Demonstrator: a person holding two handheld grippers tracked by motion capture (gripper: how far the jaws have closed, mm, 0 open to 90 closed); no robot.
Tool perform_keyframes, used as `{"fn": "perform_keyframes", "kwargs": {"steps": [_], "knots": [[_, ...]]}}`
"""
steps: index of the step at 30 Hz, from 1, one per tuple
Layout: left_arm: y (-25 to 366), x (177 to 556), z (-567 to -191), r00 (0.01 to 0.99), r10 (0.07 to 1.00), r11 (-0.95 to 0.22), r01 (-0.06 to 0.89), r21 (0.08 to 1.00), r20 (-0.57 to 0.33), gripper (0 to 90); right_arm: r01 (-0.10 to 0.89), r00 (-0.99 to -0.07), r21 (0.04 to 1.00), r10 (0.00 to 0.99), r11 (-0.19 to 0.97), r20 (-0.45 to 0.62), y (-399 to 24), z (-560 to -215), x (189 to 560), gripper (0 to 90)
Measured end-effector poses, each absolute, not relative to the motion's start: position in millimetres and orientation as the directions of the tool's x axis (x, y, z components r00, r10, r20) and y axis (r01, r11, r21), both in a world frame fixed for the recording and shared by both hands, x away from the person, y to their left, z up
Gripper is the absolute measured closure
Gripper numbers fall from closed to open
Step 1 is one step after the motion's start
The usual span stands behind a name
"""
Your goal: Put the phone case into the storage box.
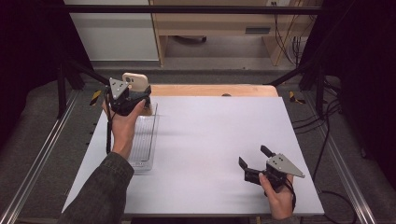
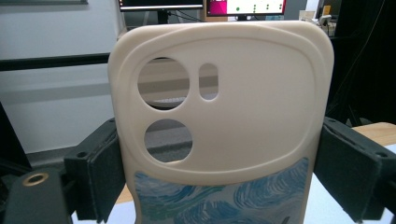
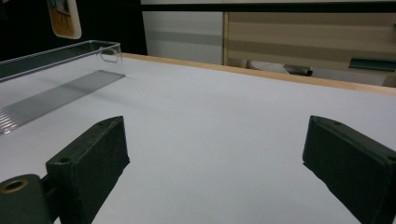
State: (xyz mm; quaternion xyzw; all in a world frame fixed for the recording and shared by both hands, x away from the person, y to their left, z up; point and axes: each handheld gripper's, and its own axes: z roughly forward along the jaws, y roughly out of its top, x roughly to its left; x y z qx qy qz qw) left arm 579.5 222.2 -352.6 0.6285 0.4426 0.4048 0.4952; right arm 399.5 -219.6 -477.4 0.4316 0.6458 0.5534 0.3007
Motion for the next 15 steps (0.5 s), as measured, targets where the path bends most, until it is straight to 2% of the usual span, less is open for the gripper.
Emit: {"fn": "perform_keyframes", "kwargs": {"steps": [15], "knots": [[230.3,590.1,-360.2,0.244,0.969,-0.083,0.163,0.983,0.041,10.8,0.224,-0.456,0.974,0.887,0.028,0.079,-217.2,-478.1,399.2,6.9]]}}
